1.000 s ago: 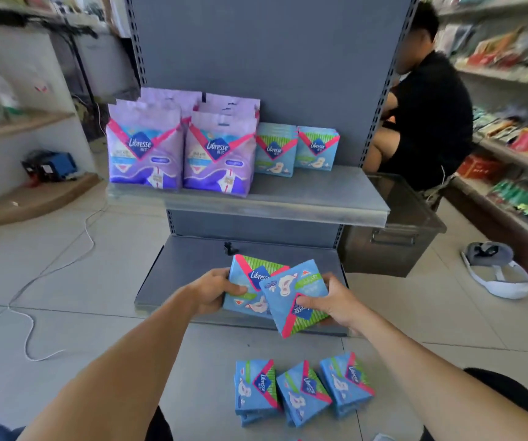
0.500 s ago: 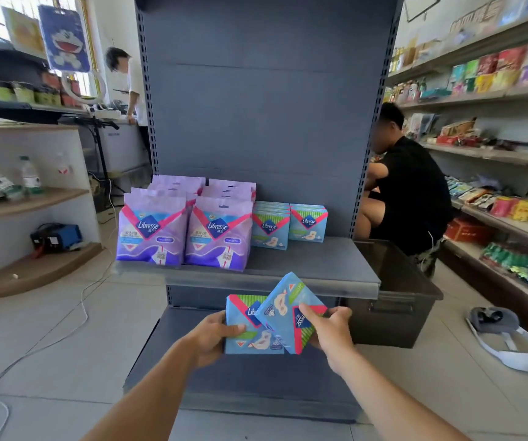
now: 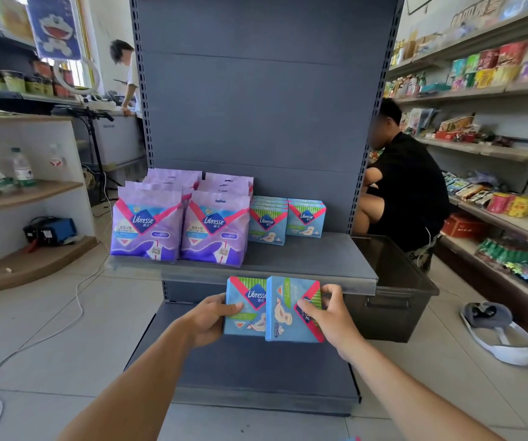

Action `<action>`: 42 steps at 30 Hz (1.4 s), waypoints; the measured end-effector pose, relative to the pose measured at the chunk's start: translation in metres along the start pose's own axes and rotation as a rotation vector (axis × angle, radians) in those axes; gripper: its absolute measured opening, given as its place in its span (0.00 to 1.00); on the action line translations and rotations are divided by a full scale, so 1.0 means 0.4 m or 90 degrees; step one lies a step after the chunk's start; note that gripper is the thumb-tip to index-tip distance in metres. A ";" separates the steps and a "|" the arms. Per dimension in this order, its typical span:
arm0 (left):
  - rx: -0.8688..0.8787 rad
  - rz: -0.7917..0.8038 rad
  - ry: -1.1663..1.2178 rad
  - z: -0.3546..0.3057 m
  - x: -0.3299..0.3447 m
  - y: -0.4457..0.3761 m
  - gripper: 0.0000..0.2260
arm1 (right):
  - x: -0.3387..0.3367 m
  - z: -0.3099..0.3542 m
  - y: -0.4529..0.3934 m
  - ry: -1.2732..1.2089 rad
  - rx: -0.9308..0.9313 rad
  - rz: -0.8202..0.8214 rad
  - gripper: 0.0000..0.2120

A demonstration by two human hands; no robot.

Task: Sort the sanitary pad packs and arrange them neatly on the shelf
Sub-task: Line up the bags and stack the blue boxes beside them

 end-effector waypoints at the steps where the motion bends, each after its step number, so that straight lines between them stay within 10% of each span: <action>1: 0.005 0.002 0.010 -0.005 0.002 -0.001 0.19 | 0.000 0.003 0.000 0.021 0.017 -0.001 0.21; 18: 0.037 -0.024 0.016 -0.028 0.005 0.019 0.21 | 0.077 0.001 0.064 -0.317 0.136 0.172 0.20; 34: -0.052 -0.075 -0.027 -0.021 -0.072 0.080 0.16 | 0.050 0.085 0.006 -0.141 -0.016 0.296 0.29; 42: -0.057 -0.017 -0.017 -0.010 -0.023 0.058 0.27 | 0.119 0.148 -0.002 -0.131 -0.047 0.196 0.07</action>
Point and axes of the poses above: each hand's wrist, its own y-axis away from the middle knuckle, its own x-axis out of the palm, z = x × y, the point moved 4 cm from there along -y, towards the middle knuckle
